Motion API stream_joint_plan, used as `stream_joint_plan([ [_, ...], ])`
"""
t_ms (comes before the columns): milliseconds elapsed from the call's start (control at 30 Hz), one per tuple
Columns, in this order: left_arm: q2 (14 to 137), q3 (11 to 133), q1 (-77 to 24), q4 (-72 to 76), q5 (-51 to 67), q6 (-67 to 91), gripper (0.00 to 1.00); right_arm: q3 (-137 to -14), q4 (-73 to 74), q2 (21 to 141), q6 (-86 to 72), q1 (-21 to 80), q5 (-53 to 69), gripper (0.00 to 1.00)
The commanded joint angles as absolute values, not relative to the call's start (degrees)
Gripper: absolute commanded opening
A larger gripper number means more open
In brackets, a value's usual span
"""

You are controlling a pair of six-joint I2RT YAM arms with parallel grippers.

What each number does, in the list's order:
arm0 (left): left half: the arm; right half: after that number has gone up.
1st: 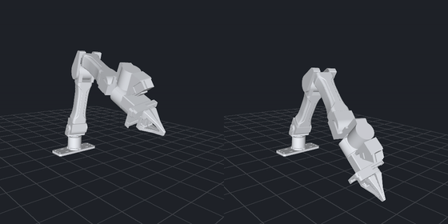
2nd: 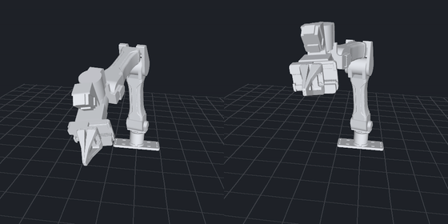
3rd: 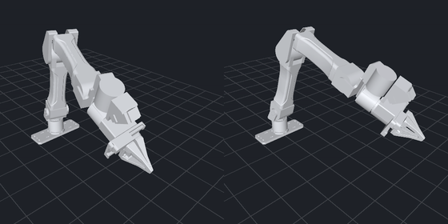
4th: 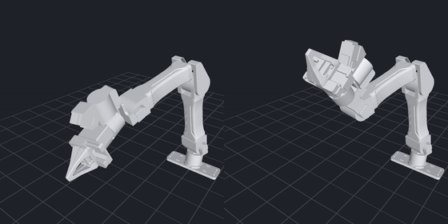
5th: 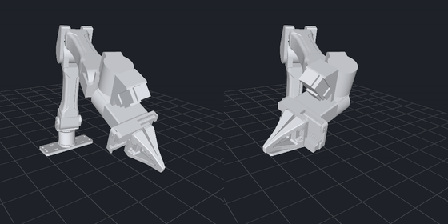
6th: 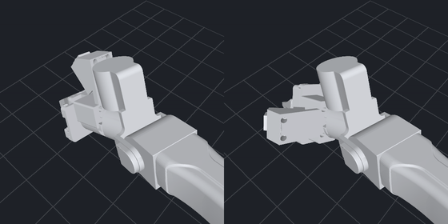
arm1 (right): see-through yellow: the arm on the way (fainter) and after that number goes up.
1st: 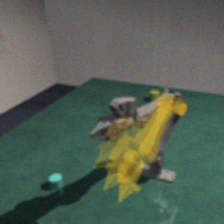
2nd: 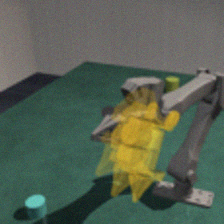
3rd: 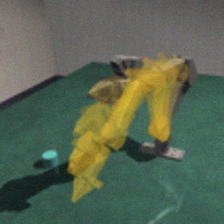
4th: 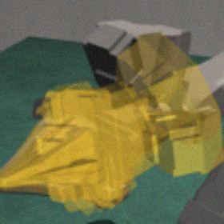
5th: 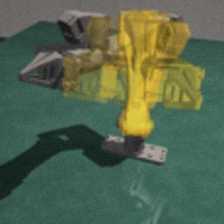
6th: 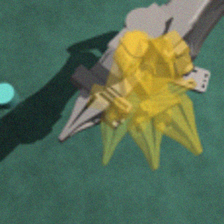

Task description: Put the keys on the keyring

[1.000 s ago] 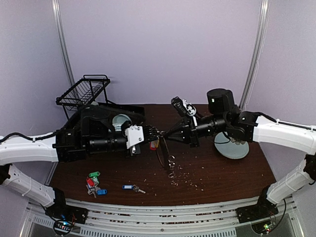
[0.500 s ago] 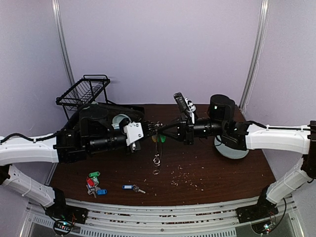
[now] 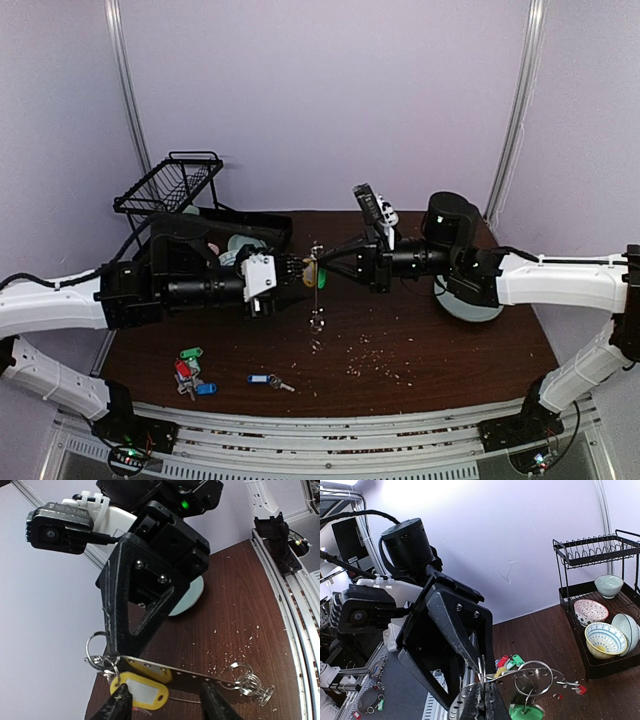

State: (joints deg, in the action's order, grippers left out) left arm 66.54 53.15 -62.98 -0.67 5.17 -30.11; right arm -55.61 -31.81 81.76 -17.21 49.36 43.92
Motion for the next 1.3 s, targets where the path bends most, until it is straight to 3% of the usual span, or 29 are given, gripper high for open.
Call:
stream_joint_plan([
  [0,63.5,55.6,-58.9,-5.0,15.0,-30.0,0.53,-55.5,-33.8,79.1,-15.0,49.0,43.0,0.0],
  [67,63.1,56.4,-56.6,-5.2,16.7,-28.5,0.53,-55.6,-33.0,79.0,-14.3,49.0,42.7,0.0],
  [200,64.5,57.4,-52.5,-0.9,20.2,-21.4,0.37,-55.7,-32.2,79.1,-13.3,49.0,41.8,0.0],
  [367,67.4,58.2,-50.8,5.3,29.4,-10.5,0.37,-55.1,-33.4,78.8,-12.9,49.0,41.3,0.0],
  [733,70.7,59.4,-50.1,7.8,30.5,-4.3,0.16,-55.8,-34.1,79.7,-12.4,49.2,41.5,0.0],
  [1000,72.1,59.8,-50.1,7.6,30.7,-3.4,0.23,-56.0,-33.2,79.7,-11.2,49.8,41.1,0.0],
  [1267,72.6,59.6,-50.2,9.0,32.5,-2.3,0.17,-56.6,-31.6,80.0,-9.7,50.3,41.3,0.0],
])
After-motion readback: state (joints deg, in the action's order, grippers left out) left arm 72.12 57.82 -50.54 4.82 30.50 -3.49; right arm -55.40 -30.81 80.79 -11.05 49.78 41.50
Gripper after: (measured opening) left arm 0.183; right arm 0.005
